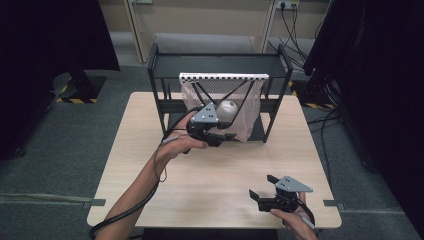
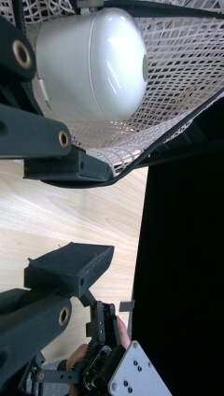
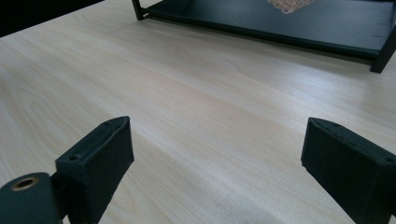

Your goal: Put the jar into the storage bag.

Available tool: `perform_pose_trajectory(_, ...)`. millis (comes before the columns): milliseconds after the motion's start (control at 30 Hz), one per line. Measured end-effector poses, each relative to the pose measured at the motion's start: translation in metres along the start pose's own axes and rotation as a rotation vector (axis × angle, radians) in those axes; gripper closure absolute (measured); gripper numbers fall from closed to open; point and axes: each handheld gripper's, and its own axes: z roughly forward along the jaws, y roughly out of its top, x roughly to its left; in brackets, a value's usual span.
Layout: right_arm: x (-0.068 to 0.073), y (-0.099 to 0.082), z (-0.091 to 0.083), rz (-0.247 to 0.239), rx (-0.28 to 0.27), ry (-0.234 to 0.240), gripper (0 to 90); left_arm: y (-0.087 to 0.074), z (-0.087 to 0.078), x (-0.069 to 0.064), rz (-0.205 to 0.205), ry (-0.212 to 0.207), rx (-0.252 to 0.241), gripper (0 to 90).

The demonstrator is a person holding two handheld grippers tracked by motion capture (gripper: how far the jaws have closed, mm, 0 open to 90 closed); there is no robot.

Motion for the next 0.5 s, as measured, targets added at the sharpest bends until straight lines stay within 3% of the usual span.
perform_pose_trajectory(500, 0.0025, -0.0074, -0.0049, 0.007, 0.003, -0.002, 9.3, 0.0004, -0.0007, -0.0005, 0.003, 0.000, -0.003, 58.0)
